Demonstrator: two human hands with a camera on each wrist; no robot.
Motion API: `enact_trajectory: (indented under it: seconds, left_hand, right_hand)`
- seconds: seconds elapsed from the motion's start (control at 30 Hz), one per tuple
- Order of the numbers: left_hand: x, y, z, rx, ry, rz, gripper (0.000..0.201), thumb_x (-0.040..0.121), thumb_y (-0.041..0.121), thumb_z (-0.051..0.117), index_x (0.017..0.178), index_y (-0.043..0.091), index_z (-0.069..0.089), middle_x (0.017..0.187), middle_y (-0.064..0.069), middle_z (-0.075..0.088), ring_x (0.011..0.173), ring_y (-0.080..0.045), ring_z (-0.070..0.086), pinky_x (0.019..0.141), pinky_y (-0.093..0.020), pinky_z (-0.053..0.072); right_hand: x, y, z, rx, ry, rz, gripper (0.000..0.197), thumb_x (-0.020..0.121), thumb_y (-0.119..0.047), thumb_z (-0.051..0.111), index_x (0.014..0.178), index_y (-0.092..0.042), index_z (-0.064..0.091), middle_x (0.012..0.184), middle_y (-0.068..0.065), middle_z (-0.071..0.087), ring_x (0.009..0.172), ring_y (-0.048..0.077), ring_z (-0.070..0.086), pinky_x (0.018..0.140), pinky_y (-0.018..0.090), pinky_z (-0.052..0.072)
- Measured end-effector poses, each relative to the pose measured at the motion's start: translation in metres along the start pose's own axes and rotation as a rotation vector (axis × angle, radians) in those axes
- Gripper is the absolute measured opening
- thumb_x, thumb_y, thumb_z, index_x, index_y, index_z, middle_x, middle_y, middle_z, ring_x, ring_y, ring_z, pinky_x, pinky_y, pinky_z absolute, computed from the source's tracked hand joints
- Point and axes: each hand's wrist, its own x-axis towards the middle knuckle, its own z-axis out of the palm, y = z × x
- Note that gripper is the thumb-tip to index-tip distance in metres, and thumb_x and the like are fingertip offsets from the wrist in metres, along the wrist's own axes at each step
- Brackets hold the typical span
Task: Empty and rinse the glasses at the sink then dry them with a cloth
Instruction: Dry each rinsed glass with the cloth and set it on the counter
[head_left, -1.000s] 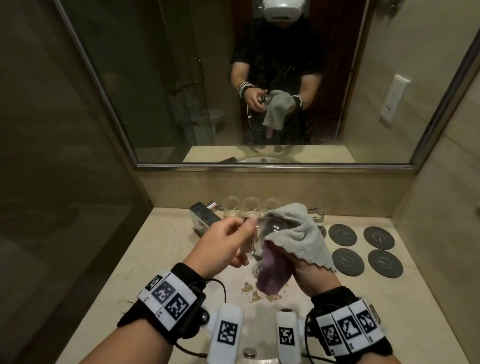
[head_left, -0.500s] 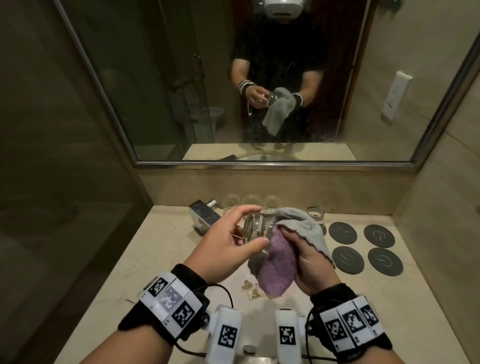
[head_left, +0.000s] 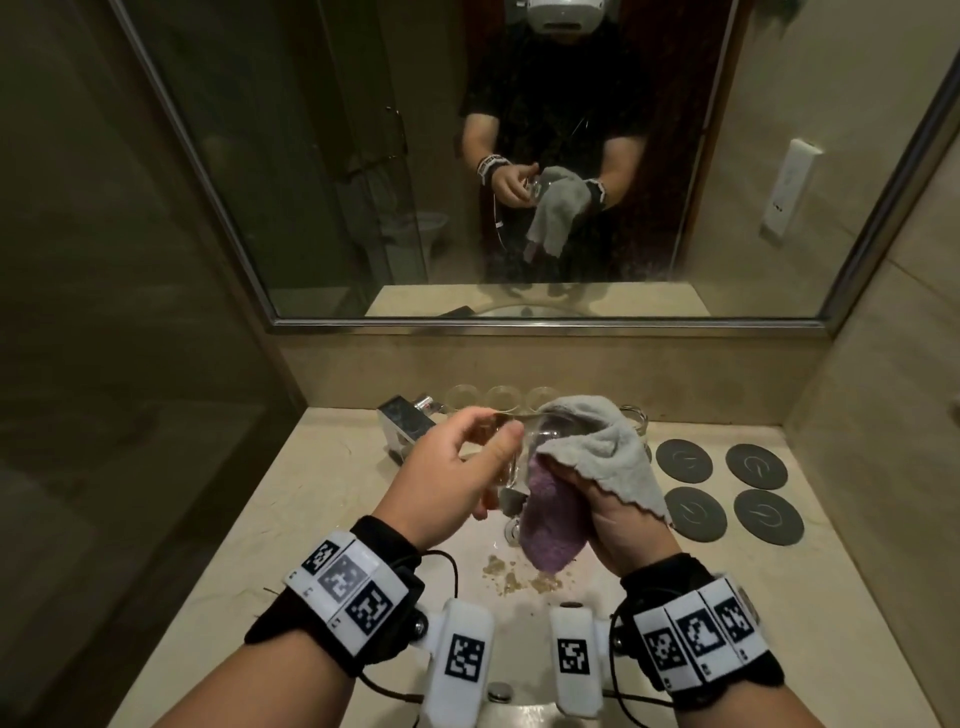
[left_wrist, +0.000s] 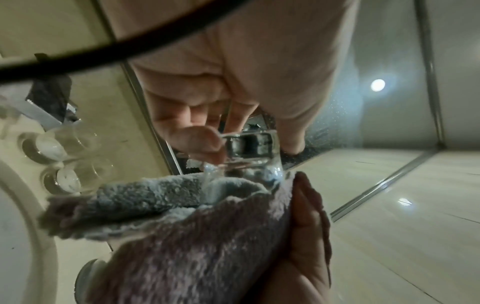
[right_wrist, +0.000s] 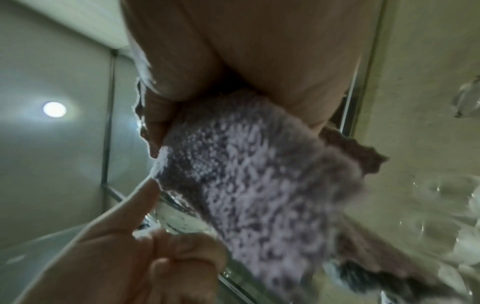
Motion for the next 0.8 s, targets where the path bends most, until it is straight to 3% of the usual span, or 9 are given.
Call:
enact_trajectory:
  seconds: [0.1, 0.17, 0.3, 0.37, 0.47, 0.57, 0.63, 0.73, 0.8]
  left_hand:
    - [-0.004, -0.003, -0.003, 0.078, -0.022, 0.126, 0.049, 0.080, 0.046, 0.073, 0.125, 0.035, 0.057, 0.117, 0.009, 0.061, 0.083, -0.014, 0.067, 0.071, -0.031, 0.058]
    - [-0.008, -0.006, -0.004, 0.120, -0.075, 0.164, 0.060, 0.073, 0.056, 0.071, 0.129, 0.046, 0.051, 0.119, 0.017, 0.058, 0.094, -0.011, 0.063, 0.078, -0.028, 0.056]
    - [-0.002, 0.000, 0.000, -0.003, -0.022, -0.019, 0.062, 0.079, 0.069, 0.056, 0.127, 0.030, 0.054, 0.123, 0.000, 0.059, 0.061, -0.007, 0.064, 0.061, -0.034, 0.055]
    - [-0.003, -0.001, -0.001, 0.084, -0.014, 0.049, 0.039, 0.088, 0.050, 0.063, 0.121, 0.032, 0.058, 0.122, 0.001, 0.061, 0.069, -0.007, 0.066, 0.067, -0.034, 0.056]
    - [-0.007, -0.004, -0.001, 0.157, -0.076, 0.167, 0.050, 0.086, 0.039, 0.070, 0.132, 0.040, 0.050, 0.127, 0.017, 0.055, 0.101, -0.010, 0.063, 0.079, -0.027, 0.056]
    - [-0.002, 0.001, 0.001, -0.014, -0.034, -0.041, 0.073, 0.076, 0.061, 0.058, 0.140, 0.029, 0.044, 0.123, 0.010, 0.058, 0.077, -0.015, 0.068, 0.064, -0.027, 0.054]
    - [0.002, 0.002, 0.001, -0.010, -0.011, -0.063, 0.062, 0.078, 0.059, 0.056, 0.128, 0.022, 0.055, 0.115, -0.001, 0.063, 0.065, -0.016, 0.065, 0.056, -0.029, 0.051]
    - [-0.001, -0.001, -0.002, 0.099, -0.047, 0.082, 0.043, 0.087, 0.038, 0.068, 0.127, 0.035, 0.055, 0.115, 0.007, 0.061, 0.077, -0.010, 0.063, 0.066, -0.027, 0.052]
    - [-0.002, -0.003, -0.002, 0.124, -0.062, 0.096, 0.053, 0.085, 0.044, 0.070, 0.133, 0.042, 0.049, 0.124, 0.015, 0.057, 0.087, -0.012, 0.063, 0.073, -0.029, 0.055]
  right_hand:
    - [-0.003, -0.007, 0.001, 0.134, -0.121, 0.048, 0.082, 0.054, -0.029, 0.093, 0.124, -0.006, 0.056, 0.120, 0.020, 0.064, 0.107, 0.037, 0.063, 0.084, 0.057, 0.053]
    - [0.001, 0.000, -0.007, 0.206, -0.138, 0.118, 0.078, 0.050, -0.030, 0.094, 0.117, -0.008, 0.060, 0.109, 0.015, 0.070, 0.096, 0.028, 0.068, 0.078, 0.043, 0.058]
    - [0.014, 0.042, -0.053, -0.017, 0.029, 0.313, 0.055, 0.065, -0.073, 0.071, 0.110, -0.042, 0.060, 0.139, 0.001, 0.056, 0.130, 0.022, 0.049, 0.111, 0.043, 0.036]
    - [0.004, 0.029, -0.037, -0.089, 0.022, 0.168, 0.058, 0.070, -0.053, 0.078, 0.119, -0.028, 0.061, 0.134, 0.006, 0.059, 0.124, 0.025, 0.054, 0.105, 0.044, 0.042]
    - [-0.003, -0.005, -0.005, 0.105, -0.094, 0.062, 0.064, 0.057, -0.032, 0.090, 0.112, -0.011, 0.063, 0.110, 0.013, 0.070, 0.099, 0.025, 0.067, 0.091, 0.043, 0.054]
    - [-0.003, 0.000, -0.001, 0.035, -0.057, -0.013, 0.046, 0.074, -0.026, 0.079, 0.115, -0.017, 0.062, 0.119, 0.014, 0.065, 0.111, 0.037, 0.059, 0.101, 0.061, 0.041]
    - [-0.003, 0.004, -0.001, 0.031, -0.003, 0.009, 0.052, 0.072, -0.034, 0.083, 0.118, -0.019, 0.062, 0.125, 0.020, 0.061, 0.117, 0.047, 0.053, 0.102, 0.068, 0.035]
    - [-0.003, -0.004, -0.002, 0.130, -0.078, 0.075, 0.028, 0.076, -0.018, 0.074, 0.103, -0.015, 0.067, 0.103, 0.013, 0.070, 0.093, 0.031, 0.067, 0.090, 0.051, 0.051]
    - [-0.001, -0.007, -0.003, 0.177, -0.119, 0.131, 0.037, 0.068, -0.026, 0.079, 0.101, -0.013, 0.069, 0.099, 0.012, 0.071, 0.084, 0.024, 0.070, 0.083, 0.041, 0.056]
